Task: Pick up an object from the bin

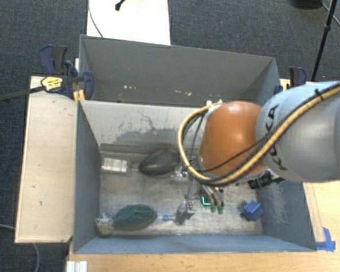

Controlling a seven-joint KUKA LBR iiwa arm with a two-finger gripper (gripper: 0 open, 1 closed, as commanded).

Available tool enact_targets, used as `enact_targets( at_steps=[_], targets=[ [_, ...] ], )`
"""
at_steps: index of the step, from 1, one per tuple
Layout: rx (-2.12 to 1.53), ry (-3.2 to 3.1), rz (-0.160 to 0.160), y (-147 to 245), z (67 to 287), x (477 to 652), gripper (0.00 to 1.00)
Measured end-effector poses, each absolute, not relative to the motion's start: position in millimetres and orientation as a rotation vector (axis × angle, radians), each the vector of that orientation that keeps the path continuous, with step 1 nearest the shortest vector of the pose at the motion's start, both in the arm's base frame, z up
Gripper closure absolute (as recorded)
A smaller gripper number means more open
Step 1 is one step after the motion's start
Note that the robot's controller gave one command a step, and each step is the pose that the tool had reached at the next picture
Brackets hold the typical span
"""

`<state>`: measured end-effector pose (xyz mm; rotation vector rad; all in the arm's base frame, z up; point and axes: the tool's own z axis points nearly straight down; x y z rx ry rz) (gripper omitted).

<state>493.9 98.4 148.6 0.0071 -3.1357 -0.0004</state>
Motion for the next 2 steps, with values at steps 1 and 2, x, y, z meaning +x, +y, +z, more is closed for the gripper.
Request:
enact_targets(
  at_steps=[1,2],
  targets=[
    [0.009,-3.152,-0.007,131.1,71.4,484.6,0.0],
    [0.001,-3.152,-0.007,130.1,73.0,484.7,1.0]
  ],
)
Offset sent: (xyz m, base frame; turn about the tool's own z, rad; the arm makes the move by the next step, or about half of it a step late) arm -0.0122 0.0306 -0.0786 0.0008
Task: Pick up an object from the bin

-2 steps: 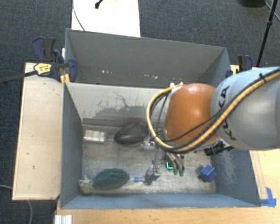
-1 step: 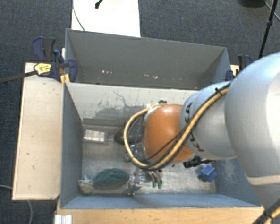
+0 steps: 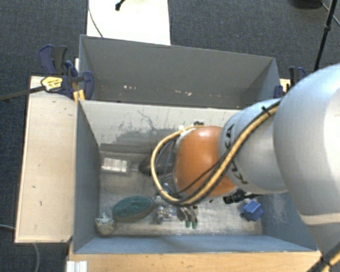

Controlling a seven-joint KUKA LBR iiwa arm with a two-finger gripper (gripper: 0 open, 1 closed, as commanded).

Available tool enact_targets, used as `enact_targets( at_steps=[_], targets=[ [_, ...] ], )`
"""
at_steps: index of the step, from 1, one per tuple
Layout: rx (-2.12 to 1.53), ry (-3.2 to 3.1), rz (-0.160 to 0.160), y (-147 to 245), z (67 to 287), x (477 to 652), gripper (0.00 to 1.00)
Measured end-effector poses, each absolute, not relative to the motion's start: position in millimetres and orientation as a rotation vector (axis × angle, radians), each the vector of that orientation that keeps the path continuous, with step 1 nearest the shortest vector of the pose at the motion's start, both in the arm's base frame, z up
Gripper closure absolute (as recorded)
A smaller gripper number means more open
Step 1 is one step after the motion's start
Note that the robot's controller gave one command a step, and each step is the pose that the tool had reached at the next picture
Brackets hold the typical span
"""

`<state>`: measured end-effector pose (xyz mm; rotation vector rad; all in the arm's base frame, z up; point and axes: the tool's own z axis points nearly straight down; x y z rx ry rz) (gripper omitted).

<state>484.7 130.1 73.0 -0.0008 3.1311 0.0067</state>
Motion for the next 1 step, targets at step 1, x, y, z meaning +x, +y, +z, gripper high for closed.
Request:
enact_targets(
  at_steps=[1],
  targets=[
    [0.056,3.131,0.005,126.5,255.6,507.0,1.0]
  ],
)
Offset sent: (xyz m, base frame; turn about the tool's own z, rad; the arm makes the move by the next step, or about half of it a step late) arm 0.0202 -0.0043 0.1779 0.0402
